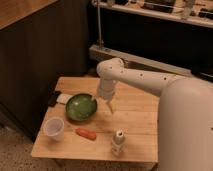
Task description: Place the pepper in the ceramic cup
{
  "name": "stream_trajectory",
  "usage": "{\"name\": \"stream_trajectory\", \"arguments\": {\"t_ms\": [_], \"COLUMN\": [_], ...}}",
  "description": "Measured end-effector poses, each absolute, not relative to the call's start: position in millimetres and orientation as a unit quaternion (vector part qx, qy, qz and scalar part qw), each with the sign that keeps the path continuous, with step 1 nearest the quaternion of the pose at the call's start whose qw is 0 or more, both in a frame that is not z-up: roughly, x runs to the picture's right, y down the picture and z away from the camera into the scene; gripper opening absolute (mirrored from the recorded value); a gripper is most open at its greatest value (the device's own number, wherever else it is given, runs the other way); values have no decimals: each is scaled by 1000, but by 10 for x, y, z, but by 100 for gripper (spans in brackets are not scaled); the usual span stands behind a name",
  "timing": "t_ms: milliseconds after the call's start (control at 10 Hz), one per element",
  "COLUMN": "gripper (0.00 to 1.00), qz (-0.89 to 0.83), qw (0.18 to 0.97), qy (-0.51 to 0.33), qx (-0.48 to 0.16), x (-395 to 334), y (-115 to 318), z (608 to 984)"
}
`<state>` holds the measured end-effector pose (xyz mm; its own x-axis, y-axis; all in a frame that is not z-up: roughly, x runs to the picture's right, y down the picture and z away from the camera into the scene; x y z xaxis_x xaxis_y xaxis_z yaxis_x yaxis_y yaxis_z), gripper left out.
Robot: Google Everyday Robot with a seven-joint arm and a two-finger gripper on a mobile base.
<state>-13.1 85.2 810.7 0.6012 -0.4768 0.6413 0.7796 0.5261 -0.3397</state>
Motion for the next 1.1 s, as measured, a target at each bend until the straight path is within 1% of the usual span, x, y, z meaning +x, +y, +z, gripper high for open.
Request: {"name": "stream_trajectory", "arguments": {"t_ms": [300, 1100], "gripper": [80, 80], "qz": [-418, -454], "qw": [833, 825], "qy": [-223, -196], "qx": [-286, -273], "x": [-273, -351], "y": [882, 931], "z": [7990, 7875]}}
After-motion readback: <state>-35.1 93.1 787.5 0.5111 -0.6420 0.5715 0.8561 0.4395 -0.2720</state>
